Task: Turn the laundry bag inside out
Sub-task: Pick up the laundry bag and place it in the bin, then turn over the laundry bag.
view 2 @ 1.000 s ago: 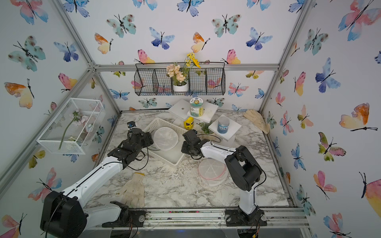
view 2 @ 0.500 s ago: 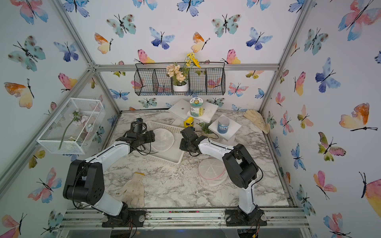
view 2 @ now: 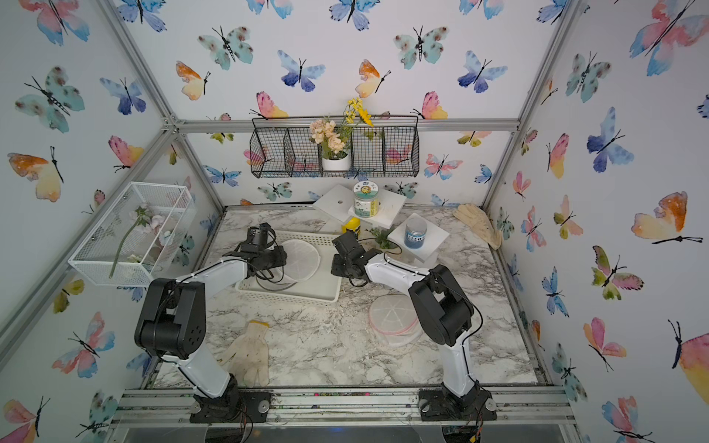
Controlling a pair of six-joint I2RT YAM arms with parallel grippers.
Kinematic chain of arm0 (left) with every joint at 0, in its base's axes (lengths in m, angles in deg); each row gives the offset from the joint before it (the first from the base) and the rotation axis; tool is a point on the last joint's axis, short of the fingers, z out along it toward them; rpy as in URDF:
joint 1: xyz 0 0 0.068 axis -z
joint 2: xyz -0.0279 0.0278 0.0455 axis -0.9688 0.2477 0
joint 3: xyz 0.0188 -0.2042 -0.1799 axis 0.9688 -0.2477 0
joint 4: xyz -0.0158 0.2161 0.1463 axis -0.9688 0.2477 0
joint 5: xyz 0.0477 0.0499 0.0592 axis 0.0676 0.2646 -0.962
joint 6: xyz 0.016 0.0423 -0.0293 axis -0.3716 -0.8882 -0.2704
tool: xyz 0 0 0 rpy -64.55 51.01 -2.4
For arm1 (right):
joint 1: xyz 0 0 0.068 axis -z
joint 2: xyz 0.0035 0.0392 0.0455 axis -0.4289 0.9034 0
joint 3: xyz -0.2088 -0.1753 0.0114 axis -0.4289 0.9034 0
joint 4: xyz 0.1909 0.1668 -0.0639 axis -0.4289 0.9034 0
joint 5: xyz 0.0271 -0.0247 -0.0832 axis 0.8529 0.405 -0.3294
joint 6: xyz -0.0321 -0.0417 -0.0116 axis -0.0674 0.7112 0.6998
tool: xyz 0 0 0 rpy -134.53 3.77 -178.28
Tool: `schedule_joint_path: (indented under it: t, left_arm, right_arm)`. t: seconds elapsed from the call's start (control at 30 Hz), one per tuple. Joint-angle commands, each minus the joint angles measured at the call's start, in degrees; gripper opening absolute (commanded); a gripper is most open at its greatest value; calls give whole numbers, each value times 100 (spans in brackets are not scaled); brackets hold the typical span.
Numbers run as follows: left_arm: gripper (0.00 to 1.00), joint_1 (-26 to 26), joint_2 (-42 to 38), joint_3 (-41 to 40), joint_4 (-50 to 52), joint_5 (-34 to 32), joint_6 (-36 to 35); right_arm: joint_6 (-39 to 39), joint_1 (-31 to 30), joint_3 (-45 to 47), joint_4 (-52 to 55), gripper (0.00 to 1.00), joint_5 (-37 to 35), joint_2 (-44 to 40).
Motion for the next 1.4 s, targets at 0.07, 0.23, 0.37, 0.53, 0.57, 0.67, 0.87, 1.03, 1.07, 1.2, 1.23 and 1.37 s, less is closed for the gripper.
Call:
schedule_joint_path:
  t: [0.07, 0.23, 0.37, 0.53, 0.57, 0.67, 0.87, 1.03, 1.07, 1.2, 1.23, 1.37]
  left_arm:
    - [12, -36, -59, 184, -72, 405, 79]
    - [1, -37, -400, 236, -23, 652, 399]
    - [0, -40, -850, 333, 198, 684, 1012]
    - [0, -40, -1421, 635, 676, 651, 2149]
    - [0, -43, -1512, 752, 811, 667, 2391]
    - [0, -36, -1789, 1026, 1033, 887, 2811]
    - [0, -36, -2381, 1340, 1054, 1279, 3600]
    - [0, -36, -2661, 1376, 597, 2341, 4432]
    - [0, -36, -2706, 1288, 318, 2775, 4591]
    - [0, -23, -2782, 1045, -420, 3814, 4904]
    - [0, -27, -2780, 1036, -422, 4023, 4855]
    - [0, -27, -2608, 953, -577, 5056, 4859]
  right_arm:
    - [272, -29, -349, 216, 23, -319, 219]
    - [450, -29, -514, 214, 41, -424, 145]
    - [840, -30, -524, 69, 60, -618, -295]
    - [1892, -29, 134, -813, 73, -465, -1388]
    - [2153, -29, 368, -1098, 74, -340, -1682]
    - [2857, -29, 956, -1718, 74, 82, -2315]
    - [3921, -29, 1583, -1942, 76, 348, -3124]
    - [4369, -29, 2113, -1922, 77, 335, -3716]
    - [4403, -20, 2253, -1986, 78, 325, -3870]
    - [4561, 193, 2837, -2175, 78, 523, -4633]
    - [4612, 276, 2965, -2184, 79, 564, -4809]
    - [4882, 608, 3223, -1953, 80, 799, -5289]
